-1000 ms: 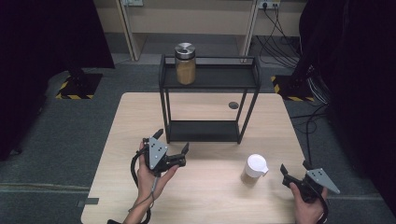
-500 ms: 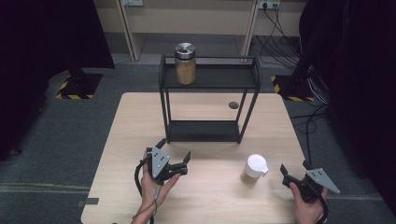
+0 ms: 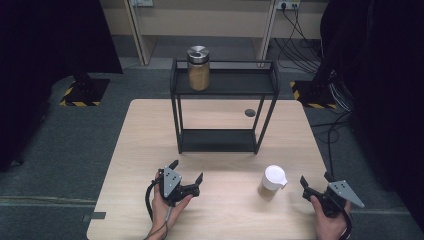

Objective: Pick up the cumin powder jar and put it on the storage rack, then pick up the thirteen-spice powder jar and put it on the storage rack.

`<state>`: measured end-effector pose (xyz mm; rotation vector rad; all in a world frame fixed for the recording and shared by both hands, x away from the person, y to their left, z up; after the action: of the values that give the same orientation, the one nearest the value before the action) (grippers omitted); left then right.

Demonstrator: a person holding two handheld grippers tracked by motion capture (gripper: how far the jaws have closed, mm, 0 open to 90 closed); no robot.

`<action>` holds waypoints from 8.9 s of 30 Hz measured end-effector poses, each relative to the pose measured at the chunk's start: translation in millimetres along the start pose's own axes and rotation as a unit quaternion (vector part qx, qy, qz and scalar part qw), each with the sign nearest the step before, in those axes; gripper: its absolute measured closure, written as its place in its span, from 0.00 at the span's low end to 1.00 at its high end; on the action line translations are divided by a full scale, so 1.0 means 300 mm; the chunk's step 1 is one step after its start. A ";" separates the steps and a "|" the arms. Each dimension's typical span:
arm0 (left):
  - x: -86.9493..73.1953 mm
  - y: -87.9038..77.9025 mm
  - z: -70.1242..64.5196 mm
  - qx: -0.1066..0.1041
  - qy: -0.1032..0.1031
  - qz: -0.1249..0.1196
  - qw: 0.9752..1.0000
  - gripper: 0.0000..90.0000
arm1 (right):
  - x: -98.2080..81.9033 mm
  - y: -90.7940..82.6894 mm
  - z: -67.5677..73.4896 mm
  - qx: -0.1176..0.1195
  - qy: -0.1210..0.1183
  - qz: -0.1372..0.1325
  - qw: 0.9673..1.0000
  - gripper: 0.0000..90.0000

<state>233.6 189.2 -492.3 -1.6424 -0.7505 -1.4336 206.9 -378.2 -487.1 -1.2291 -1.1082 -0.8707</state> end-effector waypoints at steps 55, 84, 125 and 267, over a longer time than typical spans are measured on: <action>-0.025 0.015 0.019 -0.006 -0.035 0.021 0.999 0.04 | -0.003 -0.002 -0.002 0.002 0.000 -0.003 1.000 0.09; -0.020 0.017 0.020 -0.008 -0.032 0.026 0.999 0.03 | 0.076 -0.039 0.004 0.107 0.034 -0.093 0.989 0.04; -0.018 0.019 0.023 -0.009 -0.035 0.027 0.999 0.03 | 0.076 0.062 0.150 0.222 -0.028 -0.082 0.971 0.01; -0.018 0.018 0.019 -0.005 -0.037 0.028 0.999 0.03 | 0.444 0.154 0.374 0.214 -0.053 -0.190 0.957 0.34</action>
<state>240.1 191.7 -498.7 -1.7181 -0.7336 -1.3464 266.8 -252.2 -373.0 -0.7191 -1.5595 -0.7954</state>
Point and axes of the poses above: each handheld gripper's, and its own axes: y roughly forward along the jaws, x roughly out of its top, z roughly to its left, the point moved 2 cm from there along y, roughly forward along the jaws, and after that the axes turned 2 degrees about -x, right-handed, at the moved point
